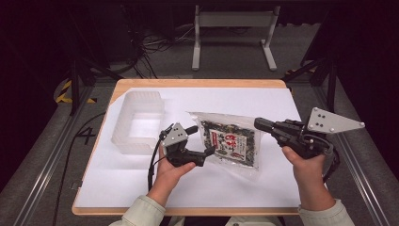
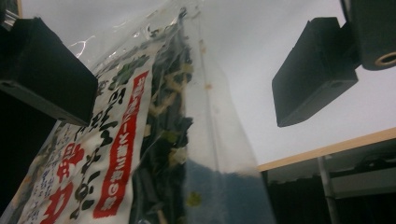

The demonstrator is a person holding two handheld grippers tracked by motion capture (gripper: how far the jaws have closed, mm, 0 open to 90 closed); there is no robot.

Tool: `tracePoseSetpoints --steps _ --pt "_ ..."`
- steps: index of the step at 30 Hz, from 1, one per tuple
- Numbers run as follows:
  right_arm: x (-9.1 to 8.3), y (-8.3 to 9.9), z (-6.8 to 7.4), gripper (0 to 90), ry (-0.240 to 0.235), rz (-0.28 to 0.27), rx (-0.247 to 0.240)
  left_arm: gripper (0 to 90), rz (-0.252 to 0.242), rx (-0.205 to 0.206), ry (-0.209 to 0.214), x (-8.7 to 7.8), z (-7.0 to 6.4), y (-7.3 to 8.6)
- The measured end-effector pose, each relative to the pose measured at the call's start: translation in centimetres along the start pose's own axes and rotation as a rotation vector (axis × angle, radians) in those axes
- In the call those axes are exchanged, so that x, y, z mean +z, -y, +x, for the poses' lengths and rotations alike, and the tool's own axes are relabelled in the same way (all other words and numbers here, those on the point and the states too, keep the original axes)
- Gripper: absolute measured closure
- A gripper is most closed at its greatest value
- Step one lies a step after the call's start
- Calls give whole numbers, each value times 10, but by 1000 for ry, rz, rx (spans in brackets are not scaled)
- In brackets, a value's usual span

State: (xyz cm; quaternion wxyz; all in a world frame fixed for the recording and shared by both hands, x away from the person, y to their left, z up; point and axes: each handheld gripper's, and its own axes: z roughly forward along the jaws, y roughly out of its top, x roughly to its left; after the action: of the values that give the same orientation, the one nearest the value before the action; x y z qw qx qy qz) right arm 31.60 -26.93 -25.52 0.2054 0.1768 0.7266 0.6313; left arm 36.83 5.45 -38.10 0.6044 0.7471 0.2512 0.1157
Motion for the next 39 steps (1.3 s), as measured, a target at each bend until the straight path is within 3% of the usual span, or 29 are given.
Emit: tracePoseSetpoints --steps 9,16,21,27,32,36,39 --pt "0 1 0 900 -18 -19 8 92 -48 -22 60 6 1 -3" --pt "0 2 -1 900 -34 -32 20 195 -68 10 88 7 -6 -8" --pt "-1 2 -2 900 -29 -47 21 255 -69 18 95 4 -9 -11" --pt "-4 3 -4 900 -17 -53 25 395 -41 47 96 1 -12 -14" --pt "-3 4 -5 900 -9 -49 28 418 -24 30 98 0 -14 -15" --pt "-4 4 -5 900 -3 -54 25 450 -25 57 77 -3 -16 -18" --pt "-5 4 -6 900 6 -58 29 506 -14 56 97 -4 -16 -20"
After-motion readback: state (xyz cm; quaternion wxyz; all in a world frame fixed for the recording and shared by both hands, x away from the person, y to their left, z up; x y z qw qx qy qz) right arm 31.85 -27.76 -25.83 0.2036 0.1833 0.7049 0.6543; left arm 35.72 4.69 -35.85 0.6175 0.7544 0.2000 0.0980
